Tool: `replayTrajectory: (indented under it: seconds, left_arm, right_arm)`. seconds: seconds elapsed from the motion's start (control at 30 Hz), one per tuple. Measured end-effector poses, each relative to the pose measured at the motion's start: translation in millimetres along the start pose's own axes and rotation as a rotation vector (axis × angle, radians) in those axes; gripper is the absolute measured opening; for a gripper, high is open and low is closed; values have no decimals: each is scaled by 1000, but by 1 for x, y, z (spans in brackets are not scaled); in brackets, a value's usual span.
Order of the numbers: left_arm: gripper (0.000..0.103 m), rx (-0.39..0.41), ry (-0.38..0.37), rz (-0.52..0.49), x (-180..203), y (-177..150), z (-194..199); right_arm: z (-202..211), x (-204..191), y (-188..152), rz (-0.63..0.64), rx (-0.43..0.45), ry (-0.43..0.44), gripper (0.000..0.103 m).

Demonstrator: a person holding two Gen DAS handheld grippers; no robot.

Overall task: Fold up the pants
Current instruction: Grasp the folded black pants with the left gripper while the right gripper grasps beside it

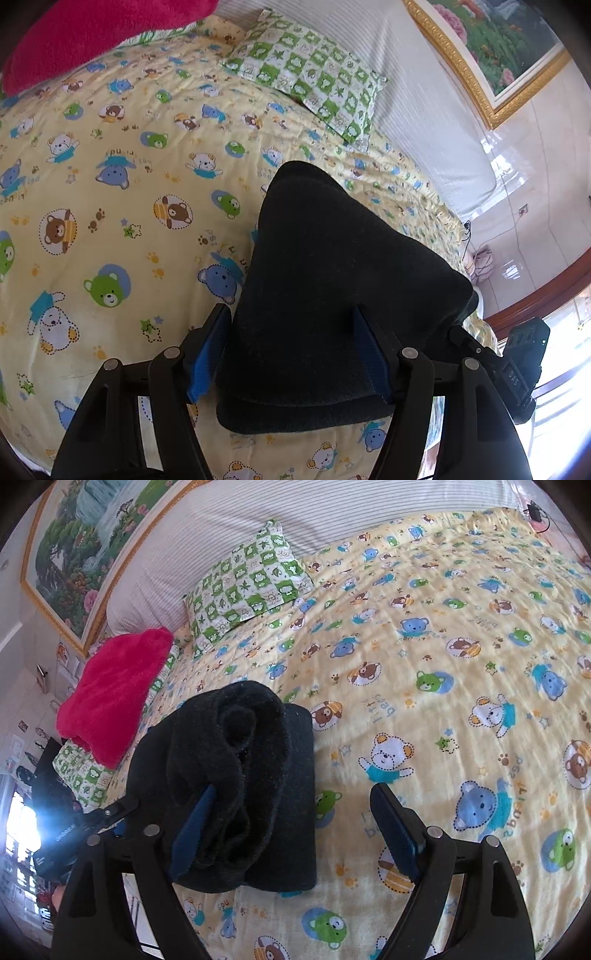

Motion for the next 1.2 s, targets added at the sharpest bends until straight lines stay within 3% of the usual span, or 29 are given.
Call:
replayTrajectory:
  seconds: [0.07,0.17,0.4,0.5,0.63,0.7,0.83,1.2]
  left_arm:
    - [70,-4,4,-1,0,1,-3]
    - [70,-14,7,-1,0,2,-9]
    - [69,-37,5,2,-2,0,-25]
    - [63,-36,2,0,-2,0,-26]
    - [46,-23,-24,11,5,2,-21]
    - [43,-18,-26,3,7,3,-16]
    - [34,5,-25,-23,14,6,-6]
    - [28,46,-32,-54,26,8,15]
  right_arm:
    - [-1,-1,-1,-7,-2,21,84]
    - [-3,-7,-4,6,-24,58,76]
    - [-17,-2,-9,-68,-90,154,74]
    - [-18,-5,-11,-53,-91,167,73]
    - [-19,-9,-13,-60,-106,206,57]
    - [-16,-10,-13,-61,-103,216,53]
    - [-14,-13,-14,-60,-93,217,51]
    - [-1,-28,-17,-21,-68,225,49]
Point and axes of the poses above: each gripper's, at about its wrist camera, not at the fingertips, and z roughly against the way its jaws point, x to its right, y to its top, the point moved 8 cm from there along -z, roughly the way its jaws point, and after that the axes turned 15 degrees about -z, right-handed, at the moved point
